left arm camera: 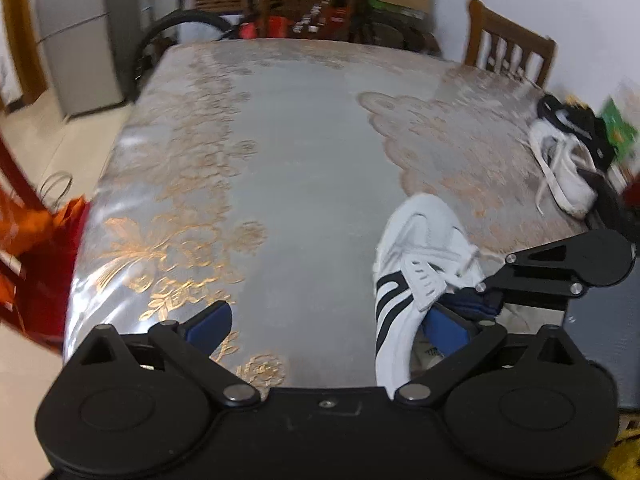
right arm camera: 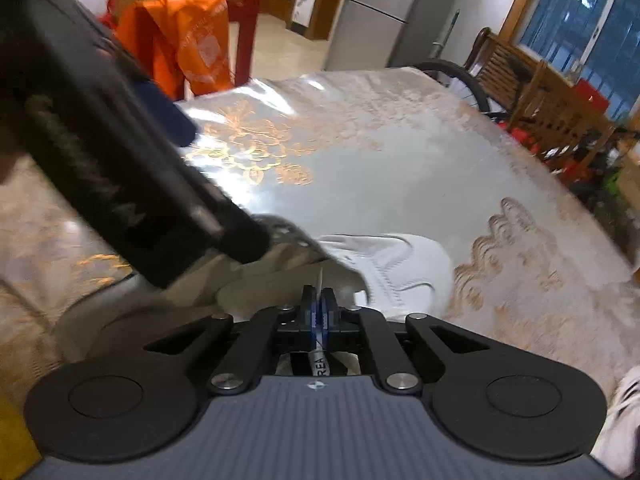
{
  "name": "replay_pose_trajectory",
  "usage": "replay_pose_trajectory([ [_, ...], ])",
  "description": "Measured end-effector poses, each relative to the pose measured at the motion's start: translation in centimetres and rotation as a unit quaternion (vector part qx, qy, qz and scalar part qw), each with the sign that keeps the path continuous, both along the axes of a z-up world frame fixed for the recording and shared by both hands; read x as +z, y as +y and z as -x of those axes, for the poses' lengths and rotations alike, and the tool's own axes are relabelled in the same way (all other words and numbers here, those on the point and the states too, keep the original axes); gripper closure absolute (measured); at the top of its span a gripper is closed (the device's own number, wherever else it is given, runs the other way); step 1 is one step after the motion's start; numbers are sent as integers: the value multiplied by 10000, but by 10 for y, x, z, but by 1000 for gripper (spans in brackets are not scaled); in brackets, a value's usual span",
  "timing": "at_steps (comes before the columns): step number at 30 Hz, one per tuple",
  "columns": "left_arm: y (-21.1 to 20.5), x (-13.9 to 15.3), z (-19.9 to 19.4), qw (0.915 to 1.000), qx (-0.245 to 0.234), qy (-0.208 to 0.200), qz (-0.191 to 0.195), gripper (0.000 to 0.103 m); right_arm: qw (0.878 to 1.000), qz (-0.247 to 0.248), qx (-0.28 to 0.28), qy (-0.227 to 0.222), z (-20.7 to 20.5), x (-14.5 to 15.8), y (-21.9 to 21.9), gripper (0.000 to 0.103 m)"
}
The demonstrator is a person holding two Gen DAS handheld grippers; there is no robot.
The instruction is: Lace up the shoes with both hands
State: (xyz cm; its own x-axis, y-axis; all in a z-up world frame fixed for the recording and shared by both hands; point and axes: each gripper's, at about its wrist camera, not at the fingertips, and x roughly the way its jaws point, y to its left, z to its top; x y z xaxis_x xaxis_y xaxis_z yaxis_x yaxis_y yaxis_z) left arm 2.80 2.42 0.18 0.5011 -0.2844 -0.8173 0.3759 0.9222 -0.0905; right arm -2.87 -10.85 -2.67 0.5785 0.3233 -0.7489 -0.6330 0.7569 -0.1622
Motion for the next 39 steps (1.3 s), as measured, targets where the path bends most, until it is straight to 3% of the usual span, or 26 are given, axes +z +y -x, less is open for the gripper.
replay_pose_trajectory([
  [2,-15,-1,0,9988,-328,-229,-272,1,9992,-303,-234,110,3,1,-13,101],
  [4,-26,-4,-2,9966,-644,-379,-343,8,9960,-694,-510,216,6,4,-26,101],
  [7,-32,-8,-11,9958,-895,-133,-105,26,9840,-1441,-977,375,7,9,-49,100],
  [9,-39,-10,-13,9937,-1113,-14,-113,47,9715,-1934,-1285,479,9,13,-65,99],
  [11,-47,-6,-9,9911,-1326,-32,-112,53,9604,-2280,-1495,571,11,16,-76,98],
  [13,-53,-3,-6,9904,-1374,-100,-83,53,9521,-2509,-1642,591,14,18,-84,98],
  [16,-66,-14,-5,9870,-1511,-126,-531,48,9482,-2653,-1683,475,18,15,-89,98],
  [17,-68,-18,-3,9847,-1580,-230,-693,41,9506,-2599,-1652,380,18,12,-89,98],
  [19,-70,-21,2,9800,-1751,-449,-827,41,9567,-2421,-1583,318,15,3,-87,99],
  [22,-60,-27,-1,9817,-1779,-276,-619,41,9544,-2637,-1361,325,12,-10,-97,102],
  [26,-39,-40,-19,9858,-1637,287,226,41,9464,-3032,-971,552,1,-23,-112,103],
  [28,-34,-43,-21,9856,-1593,346,445,41,9389,-3285,-816,622,-4,-30,-119,103],
  [31,-38,-40,-1,9853,-1682,-1,292,42,9249,-3673,-723,663,-1,-36,-129,103],
  [35,-41,-37,26,9880,-1514,-292,132,42,8948,-4322,-646,917,6,-47,-139,103],
  [39,-40,-39,55,9896,-1233,-728,103,42,8857,-4505,-560,969,10,-48,-141,101],
])
